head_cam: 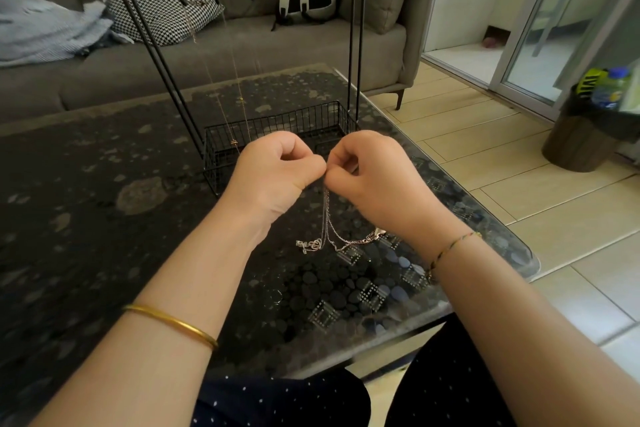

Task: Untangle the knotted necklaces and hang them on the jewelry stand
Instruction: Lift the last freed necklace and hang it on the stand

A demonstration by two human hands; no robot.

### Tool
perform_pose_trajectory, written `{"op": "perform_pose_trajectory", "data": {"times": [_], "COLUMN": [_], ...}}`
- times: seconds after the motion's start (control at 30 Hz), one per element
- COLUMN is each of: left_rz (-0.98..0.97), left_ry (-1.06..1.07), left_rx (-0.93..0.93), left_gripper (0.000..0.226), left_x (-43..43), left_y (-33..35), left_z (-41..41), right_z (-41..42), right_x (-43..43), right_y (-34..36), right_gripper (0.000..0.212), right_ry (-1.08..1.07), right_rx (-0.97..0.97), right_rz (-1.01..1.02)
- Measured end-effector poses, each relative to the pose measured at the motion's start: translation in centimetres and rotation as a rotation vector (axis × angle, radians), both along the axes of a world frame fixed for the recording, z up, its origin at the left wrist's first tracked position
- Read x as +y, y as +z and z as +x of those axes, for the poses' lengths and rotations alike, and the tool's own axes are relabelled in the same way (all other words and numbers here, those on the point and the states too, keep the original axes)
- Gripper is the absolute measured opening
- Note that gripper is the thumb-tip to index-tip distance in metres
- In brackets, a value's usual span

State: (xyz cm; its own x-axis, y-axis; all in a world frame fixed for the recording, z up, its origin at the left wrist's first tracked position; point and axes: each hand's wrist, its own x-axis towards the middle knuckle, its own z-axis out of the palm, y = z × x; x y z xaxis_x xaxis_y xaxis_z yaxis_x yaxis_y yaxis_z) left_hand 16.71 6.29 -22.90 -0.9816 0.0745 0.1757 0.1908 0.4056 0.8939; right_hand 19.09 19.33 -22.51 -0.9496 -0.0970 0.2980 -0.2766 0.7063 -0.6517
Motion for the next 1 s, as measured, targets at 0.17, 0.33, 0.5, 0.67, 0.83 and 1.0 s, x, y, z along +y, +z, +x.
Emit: {"op": "perform_pose_trajectory", "data": {"times": [0.17,0.33,0.5,0.67,0.83,1.0], "left_rz": [-0.175,0.048,0.243,0.272,0.281,0.253], "left_ry": [-0.046,-0.043,-0.009,-0.008,-0.001,0.0], "left_rx": [0.179,-0.065,-0.245,-0.275,-0.287,-0.283], "left_gripper": [0.004,0.009,0.023,0.024,0.018,0.013], "left_x": [-0.15,-0.09,-0.18,-0.17,-0.24,-0.29], "left_y": [0.14,-0.12,-0.08,0.06,0.2,0.09], "left_z": [0.2,-0.17,-0.51,-0.41,-0.46,-0.43], "right_z": [-0.04,0.0,0.1,0.12,-0.18,-0.21], "right_x": [0.51,0.82,0.85,0.44,0.23,0.05], "right_y": [-0.12,-0.3,-0.16,-0.28,-0.62,-0.53], "right_gripper": [0.014,0.012,0.015,0.006,0.01,0.005], "right_ry": [0.026,0.001,-0.002,0.018,0.003,0.005], "right_rx": [-0.106,-0.082,-0.007,0.104,0.248,0.266], "right_rz": [-0.122,-0.151,-0.242,-0.148,-0.014,0.016]}}
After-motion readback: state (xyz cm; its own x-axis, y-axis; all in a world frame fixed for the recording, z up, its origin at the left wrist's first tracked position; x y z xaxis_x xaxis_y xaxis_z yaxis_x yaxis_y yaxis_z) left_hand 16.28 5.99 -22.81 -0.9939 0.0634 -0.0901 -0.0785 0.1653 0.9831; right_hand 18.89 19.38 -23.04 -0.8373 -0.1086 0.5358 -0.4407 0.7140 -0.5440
